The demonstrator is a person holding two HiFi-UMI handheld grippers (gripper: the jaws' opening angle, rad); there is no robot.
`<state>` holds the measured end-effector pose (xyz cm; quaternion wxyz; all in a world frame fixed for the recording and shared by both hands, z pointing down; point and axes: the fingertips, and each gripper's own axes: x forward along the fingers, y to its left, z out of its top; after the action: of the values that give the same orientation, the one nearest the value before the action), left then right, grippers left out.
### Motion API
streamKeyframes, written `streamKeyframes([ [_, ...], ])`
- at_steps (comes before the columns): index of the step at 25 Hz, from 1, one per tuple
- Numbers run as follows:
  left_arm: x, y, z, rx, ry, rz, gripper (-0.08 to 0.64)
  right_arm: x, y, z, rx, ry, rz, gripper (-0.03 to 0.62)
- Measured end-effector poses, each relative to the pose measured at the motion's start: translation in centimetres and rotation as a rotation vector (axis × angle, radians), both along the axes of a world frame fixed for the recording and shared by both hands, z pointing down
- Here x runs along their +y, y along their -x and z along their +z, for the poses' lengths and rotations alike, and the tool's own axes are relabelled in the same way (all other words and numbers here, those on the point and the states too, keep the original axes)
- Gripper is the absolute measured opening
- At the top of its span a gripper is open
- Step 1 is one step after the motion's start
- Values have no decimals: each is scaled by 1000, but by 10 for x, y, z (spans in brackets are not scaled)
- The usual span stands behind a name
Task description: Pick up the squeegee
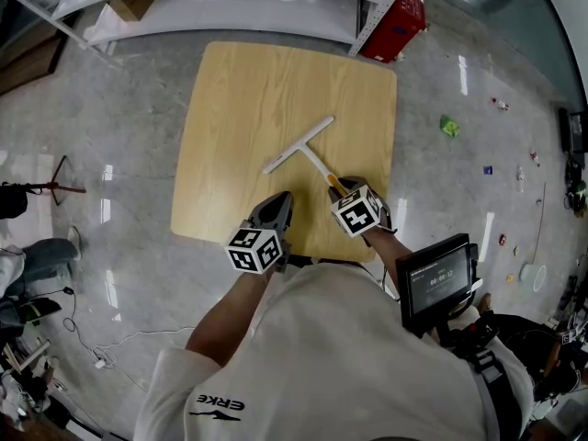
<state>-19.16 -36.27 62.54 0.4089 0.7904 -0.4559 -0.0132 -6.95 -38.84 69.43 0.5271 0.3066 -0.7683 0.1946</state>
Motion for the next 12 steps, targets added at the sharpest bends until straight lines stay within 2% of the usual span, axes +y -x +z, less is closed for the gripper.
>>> streamKeyframes([
  [12,5,5,1,-3,14,-7,5,7,-6,12,22,25,10,123],
])
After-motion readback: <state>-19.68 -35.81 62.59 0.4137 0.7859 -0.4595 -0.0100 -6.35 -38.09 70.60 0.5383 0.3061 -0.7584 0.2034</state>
